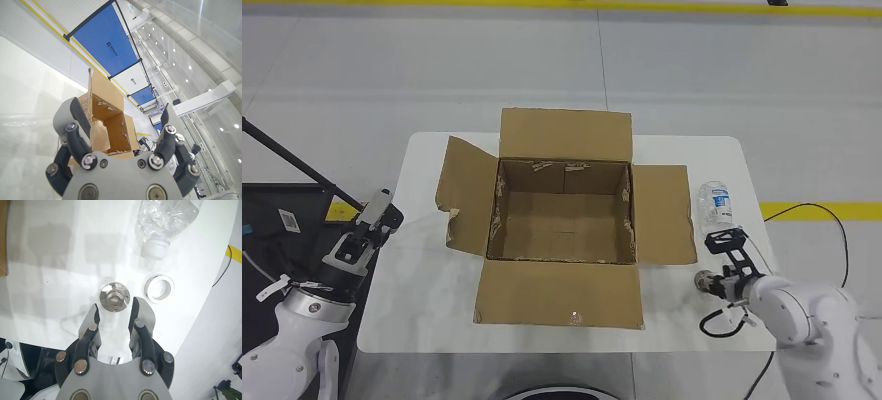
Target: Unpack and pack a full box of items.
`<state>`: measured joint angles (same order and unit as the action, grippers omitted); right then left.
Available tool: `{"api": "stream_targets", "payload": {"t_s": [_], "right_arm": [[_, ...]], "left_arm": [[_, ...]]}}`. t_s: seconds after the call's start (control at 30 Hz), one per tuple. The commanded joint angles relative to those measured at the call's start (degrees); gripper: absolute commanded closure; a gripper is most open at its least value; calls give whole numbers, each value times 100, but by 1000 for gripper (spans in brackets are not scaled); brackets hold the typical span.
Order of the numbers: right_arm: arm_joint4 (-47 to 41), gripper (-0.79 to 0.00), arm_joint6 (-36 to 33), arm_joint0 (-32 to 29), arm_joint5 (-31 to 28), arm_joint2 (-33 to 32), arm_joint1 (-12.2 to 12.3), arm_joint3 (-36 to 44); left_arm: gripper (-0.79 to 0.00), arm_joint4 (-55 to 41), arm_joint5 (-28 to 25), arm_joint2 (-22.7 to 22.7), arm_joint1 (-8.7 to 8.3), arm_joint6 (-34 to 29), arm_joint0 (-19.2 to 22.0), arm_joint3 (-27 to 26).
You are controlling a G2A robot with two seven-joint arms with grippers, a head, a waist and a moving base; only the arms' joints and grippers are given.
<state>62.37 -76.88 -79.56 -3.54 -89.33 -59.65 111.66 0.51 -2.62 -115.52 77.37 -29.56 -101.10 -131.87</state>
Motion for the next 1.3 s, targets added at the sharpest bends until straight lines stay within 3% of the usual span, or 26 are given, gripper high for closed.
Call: {"api": "stream_targets", "payload": {"t_s": [0.0, 0.97, 1.03, 1.1, 1.27], "right_arm": [[69, -376, -13, 81, 49, 97, -4, -84], [109, -228, -69, 530, 217, 555, -23, -826], [116, -157, -69, 538, 227, 568, -23, -844], [117, -15, -65, 544, 229, 574, -22, -854], [2, 0, -57, 502, 237, 370, -1, -609]], "left_arm": [[-785, 0, 0, 0, 0, 0, 0, 0], [-785, 0, 0, 0, 0, 0, 0, 0], [-785, 0, 0, 0, 0, 0, 0, 0], [-785, 0, 0, 0, 0, 0, 0, 0], [-785, 0, 0, 0, 0, 0, 0, 0]]}}
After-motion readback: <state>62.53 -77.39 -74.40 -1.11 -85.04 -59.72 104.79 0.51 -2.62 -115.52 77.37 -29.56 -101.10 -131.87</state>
